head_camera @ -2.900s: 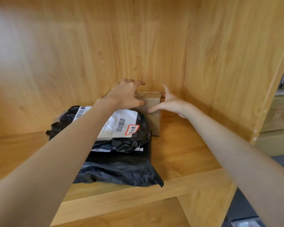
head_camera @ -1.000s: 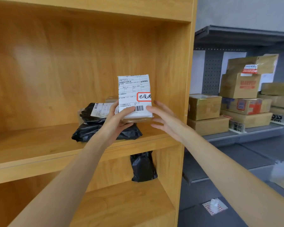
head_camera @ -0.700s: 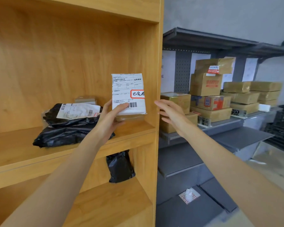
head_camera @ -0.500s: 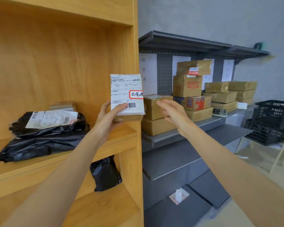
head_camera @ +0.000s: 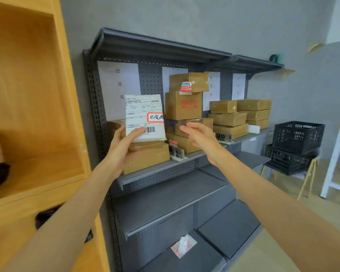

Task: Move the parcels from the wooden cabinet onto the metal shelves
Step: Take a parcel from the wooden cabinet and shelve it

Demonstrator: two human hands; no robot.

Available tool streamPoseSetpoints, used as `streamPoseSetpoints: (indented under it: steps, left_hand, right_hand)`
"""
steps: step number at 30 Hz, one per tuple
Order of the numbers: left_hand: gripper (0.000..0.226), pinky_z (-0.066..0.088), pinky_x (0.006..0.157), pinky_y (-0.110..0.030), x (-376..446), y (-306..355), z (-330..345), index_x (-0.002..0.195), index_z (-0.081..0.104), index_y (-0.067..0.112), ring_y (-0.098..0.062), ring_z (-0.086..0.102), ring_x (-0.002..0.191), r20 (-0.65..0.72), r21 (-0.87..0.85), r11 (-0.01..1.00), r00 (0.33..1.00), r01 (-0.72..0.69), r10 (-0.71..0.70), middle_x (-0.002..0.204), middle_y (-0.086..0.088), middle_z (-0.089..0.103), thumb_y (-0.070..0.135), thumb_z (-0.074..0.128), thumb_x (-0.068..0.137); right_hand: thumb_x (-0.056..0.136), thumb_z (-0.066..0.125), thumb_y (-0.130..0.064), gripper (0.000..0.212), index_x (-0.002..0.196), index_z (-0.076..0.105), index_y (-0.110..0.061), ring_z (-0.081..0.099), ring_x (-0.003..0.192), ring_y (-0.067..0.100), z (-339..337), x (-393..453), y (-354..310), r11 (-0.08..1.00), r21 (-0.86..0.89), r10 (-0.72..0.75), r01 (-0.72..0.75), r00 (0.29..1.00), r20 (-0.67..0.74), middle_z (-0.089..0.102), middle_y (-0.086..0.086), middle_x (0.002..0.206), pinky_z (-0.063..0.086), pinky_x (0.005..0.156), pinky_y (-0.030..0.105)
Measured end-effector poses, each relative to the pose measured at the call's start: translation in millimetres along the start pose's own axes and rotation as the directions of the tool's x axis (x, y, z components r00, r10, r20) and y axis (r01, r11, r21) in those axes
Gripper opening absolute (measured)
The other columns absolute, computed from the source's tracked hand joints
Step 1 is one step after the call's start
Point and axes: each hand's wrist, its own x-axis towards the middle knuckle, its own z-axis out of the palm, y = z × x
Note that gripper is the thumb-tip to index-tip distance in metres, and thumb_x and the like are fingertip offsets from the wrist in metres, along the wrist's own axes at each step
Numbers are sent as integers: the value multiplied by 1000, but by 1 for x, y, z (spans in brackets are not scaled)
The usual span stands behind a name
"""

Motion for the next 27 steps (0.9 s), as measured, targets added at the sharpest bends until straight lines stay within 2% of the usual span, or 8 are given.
streamPoseSetpoints:
  steps: [5,9,11,14,18,24,27]
  left_hand:
    - [94,53,87,-34,26,-21,45,141,35,19,-17,61,110,-46,-22,1000,999,17,-18,124,-1,62,40,76,59]
    - [73,52,90,-39,57,-27,55,140,35,19,-17,58,111,-134,-10,999,990,34,-35,125,-2,58,32,72,78]
    - [72,52,92,-43,77,-25,52,138,37,21,-18,57,113,-164,13,999,986,44,-42,126,-1,57,36,73,78]
    - [74,54,87,-44,112,-18,45,136,43,24,-20,55,114,-227,45,996,971,82,-70,126,0,57,44,77,73]
    - [53,54,84,-43,168,-11,40,128,48,26,-18,56,103,-299,54,993,951,103,-82,112,1,58,39,70,81]
    - [69,55,70,-44,244,3,27,129,47,28,-27,57,101,-399,22,972,894,233,-204,119,-5,53,46,77,71]
    - [72,57,73,-48,271,6,16,128,47,26,-31,56,101,-444,-10,965,864,262,-239,119,-7,53,47,80,67]
  right_hand:
    - [84,71,-35,50,130,57,-18,51,122,17,-40,45,23,999,-37,-1,4,997,76,56,1,131,38,109,38]
    - [84,71,-36,49,127,57,-19,51,122,17,-51,85,37,1000,-9,1,0,993,118,56,1,131,38,109,38]
    - [83,71,-36,46,125,58,-21,52,120,16,-50,108,43,1000,13,-12,10,991,135,57,1,129,39,109,38]
    - [84,70,-39,48,126,57,-22,53,118,15,-44,142,47,999,12,-33,31,985,167,56,-2,128,40,108,38]
    - [86,68,-39,49,129,55,-22,52,120,16,-33,193,45,996,0,-83,85,973,213,54,-1,131,40,108,39]
    - [88,67,-37,50,132,54,-18,52,117,13,-4,275,31,986,-30,-151,164,954,260,55,-2,129,42,104,33]
    - [88,67,-35,50,132,54,-17,53,115,13,17,311,31,987,7,-156,161,940,304,56,-5,119,42,102,30]
